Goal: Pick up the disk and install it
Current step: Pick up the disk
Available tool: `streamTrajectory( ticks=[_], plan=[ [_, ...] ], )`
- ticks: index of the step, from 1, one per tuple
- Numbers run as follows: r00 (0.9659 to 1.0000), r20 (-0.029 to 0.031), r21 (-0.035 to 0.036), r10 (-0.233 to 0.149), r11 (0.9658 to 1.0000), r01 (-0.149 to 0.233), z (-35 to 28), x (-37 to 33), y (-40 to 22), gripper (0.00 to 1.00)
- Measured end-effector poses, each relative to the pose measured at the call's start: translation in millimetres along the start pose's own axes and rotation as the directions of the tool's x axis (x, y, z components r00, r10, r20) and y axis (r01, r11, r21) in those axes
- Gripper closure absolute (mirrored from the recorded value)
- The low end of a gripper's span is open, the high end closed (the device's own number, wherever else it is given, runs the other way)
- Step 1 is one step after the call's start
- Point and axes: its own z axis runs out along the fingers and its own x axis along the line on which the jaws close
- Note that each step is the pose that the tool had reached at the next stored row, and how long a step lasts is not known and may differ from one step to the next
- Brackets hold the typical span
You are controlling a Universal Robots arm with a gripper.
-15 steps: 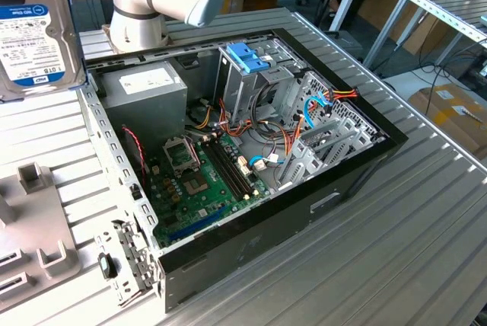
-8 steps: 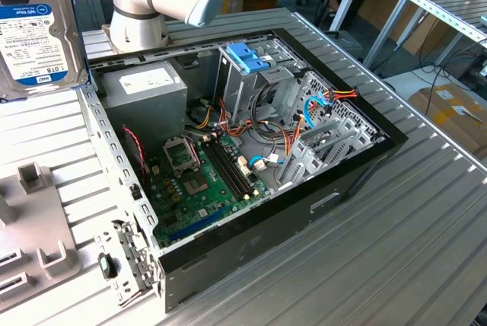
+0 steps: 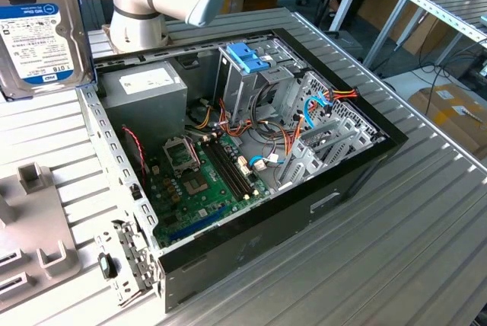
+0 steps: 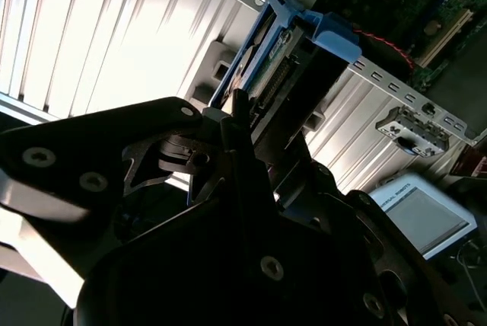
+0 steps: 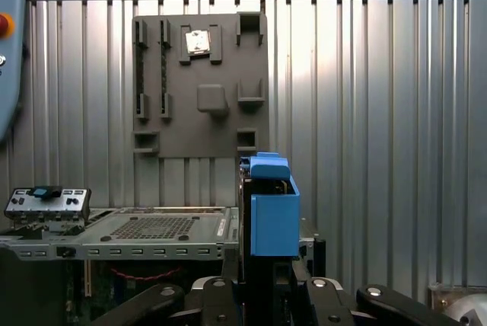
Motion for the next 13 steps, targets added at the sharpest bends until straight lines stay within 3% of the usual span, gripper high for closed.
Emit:
streamTrajectory(
  ticks=[9,13],
  plan=[
    [1.0000,0.0001,0.0000,0.000,1.0000,0.000,0.2,-0.2,-21.2,0.65],
    [1.0000,0.0000,0.0000,0.000,1.0000,0.000,0.3,-0.3,-35.4,0.65]
  ],
)
